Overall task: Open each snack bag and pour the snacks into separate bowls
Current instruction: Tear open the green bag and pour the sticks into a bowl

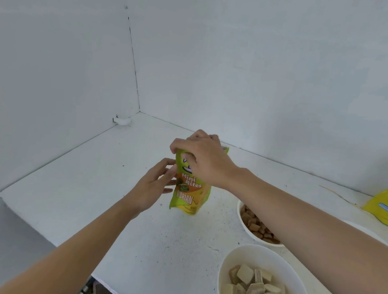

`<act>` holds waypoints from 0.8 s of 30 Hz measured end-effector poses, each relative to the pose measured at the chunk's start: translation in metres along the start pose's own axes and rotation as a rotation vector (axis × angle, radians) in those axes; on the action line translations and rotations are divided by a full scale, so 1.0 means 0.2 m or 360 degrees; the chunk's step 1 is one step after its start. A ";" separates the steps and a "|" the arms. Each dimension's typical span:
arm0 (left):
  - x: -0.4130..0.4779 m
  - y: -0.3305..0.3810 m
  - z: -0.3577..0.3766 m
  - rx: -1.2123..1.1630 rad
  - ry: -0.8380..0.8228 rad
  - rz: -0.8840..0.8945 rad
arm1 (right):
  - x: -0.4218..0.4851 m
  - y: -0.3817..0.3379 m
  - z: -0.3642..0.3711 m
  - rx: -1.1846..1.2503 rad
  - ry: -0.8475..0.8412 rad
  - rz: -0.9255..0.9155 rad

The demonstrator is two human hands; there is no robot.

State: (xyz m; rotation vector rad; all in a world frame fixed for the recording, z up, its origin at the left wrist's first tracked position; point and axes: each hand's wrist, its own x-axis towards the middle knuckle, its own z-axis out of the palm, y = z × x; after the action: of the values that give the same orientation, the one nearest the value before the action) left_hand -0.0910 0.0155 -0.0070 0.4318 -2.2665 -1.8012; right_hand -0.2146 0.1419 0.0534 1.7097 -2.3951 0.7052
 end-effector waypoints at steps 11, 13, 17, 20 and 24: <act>0.12 0.19 0.18 -0.0093 0.0103 0.0474 | -0.01 0.04 -0.28 0.0247 0.0676 0.0206; 0.15 0.24 0.21 -0.0060 0.0114 0.0560 | -0.05 0.07 -0.35 0.0289 0.0768 0.0283; 0.20 0.31 0.29 -0.0036 0.0080 0.0756 | -0.15 0.14 -0.48 0.0397 0.0927 0.0469; 0.23 0.37 0.39 -0.0042 0.0014 0.0852 | -0.26 0.22 -0.58 0.0576 0.1038 0.0566; 0.29 0.42 0.53 0.0019 -0.0131 0.0925 | -0.43 0.37 -0.69 0.0779 0.1137 0.0718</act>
State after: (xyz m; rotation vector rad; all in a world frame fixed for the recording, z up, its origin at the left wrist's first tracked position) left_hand -0.1897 0.1088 0.0502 -0.2843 -2.1472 -1.5183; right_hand -0.2748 0.2952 0.1222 0.7537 -2.1550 1.7269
